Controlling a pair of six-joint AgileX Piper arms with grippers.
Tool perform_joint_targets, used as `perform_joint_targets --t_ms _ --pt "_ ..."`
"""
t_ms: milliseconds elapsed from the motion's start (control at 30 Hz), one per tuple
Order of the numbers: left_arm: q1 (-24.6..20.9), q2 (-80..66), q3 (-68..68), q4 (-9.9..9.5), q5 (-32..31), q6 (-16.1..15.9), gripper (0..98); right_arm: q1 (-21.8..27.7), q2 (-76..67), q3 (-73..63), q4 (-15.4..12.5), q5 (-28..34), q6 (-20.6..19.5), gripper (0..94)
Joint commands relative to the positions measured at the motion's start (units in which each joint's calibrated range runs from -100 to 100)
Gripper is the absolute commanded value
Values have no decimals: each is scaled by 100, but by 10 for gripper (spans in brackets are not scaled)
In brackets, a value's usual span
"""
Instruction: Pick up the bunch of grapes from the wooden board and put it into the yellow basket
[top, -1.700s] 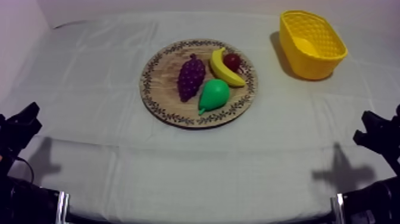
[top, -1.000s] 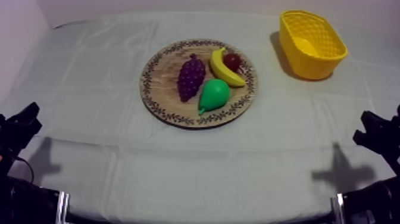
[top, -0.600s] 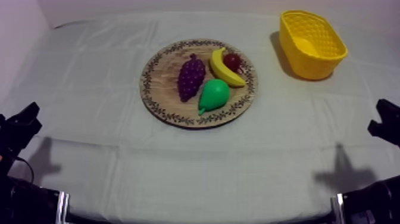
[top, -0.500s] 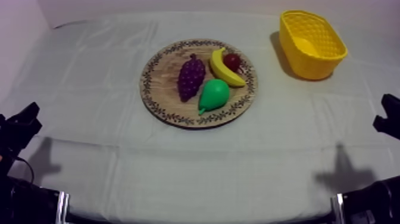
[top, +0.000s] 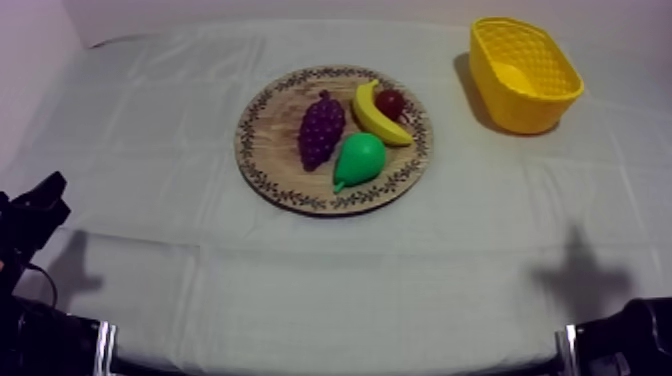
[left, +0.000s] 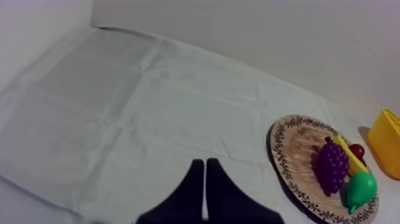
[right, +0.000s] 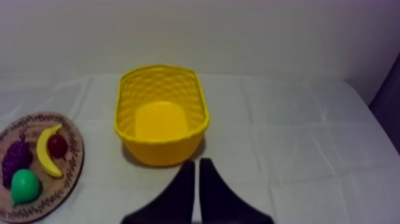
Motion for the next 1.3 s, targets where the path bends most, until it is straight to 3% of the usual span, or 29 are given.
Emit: perform_joint_targets --t_ms 0,233,633,933,1267 --pt "-2 0 3 2 0 -2 1 6 460 -523 -35 -22 2 5" --pt "-2 0 3 2 0 -2 1 -210 1669 -1514 19 110 -100 5" --pt "-2 0 3 2 0 -1 1 -1592 3126 -2492 688 561 -737 5" --pt "-2 0 3 2 0 3 1 -1894 3953 -2940 527 791 -632 5" --pt "-2 0 3 2 0 3 1 -2379 4929 -3528 678 888 -713 5"
